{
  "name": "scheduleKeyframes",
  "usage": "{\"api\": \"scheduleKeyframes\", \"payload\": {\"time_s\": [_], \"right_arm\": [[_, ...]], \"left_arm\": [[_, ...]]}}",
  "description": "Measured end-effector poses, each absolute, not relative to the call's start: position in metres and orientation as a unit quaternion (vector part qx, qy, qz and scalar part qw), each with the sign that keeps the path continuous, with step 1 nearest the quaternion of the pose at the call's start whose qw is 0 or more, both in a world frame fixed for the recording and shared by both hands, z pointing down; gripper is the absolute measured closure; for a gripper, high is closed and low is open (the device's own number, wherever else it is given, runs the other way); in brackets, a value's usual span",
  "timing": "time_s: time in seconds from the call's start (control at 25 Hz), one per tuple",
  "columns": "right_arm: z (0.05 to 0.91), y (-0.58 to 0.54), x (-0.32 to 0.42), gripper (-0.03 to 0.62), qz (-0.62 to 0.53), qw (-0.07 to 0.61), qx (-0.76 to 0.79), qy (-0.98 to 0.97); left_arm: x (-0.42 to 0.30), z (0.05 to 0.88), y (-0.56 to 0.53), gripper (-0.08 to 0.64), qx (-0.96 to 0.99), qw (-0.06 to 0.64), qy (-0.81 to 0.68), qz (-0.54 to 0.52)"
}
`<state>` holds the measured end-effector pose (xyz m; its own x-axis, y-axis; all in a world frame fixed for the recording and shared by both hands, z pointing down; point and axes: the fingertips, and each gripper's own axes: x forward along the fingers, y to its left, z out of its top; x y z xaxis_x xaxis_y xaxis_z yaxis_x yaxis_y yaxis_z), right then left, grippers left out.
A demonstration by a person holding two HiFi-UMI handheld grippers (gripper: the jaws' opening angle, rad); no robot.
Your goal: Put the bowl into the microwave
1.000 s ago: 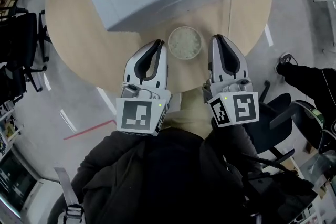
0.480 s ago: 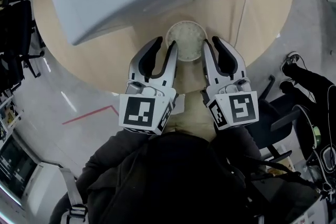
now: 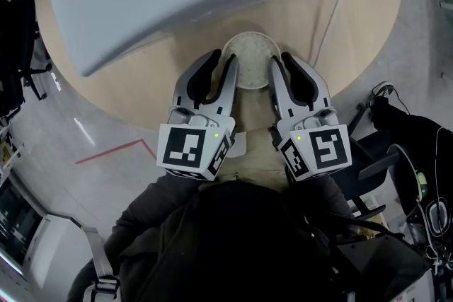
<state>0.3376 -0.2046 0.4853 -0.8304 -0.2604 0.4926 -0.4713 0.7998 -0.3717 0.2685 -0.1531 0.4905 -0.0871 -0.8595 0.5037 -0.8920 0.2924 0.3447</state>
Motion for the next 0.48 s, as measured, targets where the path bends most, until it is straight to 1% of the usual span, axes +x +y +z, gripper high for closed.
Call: {"api": "scheduleKeyframes", "payload": {"time_s": [0.04,0.16,0.48], "right_arm": [[0.485,-0.203,0.336,0.528,0.251,0.212,0.192,-0.925],[0.487,-0.203,0.333,0.540,0.259,0.208,0.189,-0.924],[0.477,-0.205,0.330,0.569,0.244,0.217,0.180,-0.928]], "left_arm": [[0.267,0.491,-0.153,0.472,0.593,0.323,-0.737,0.016],[0.263,0.491,-0.152,0.485,0.588,0.328,-0.739,-0.006],[0.259,0.486,-0.146,0.500,0.560,0.340,-0.755,-0.024]]}}
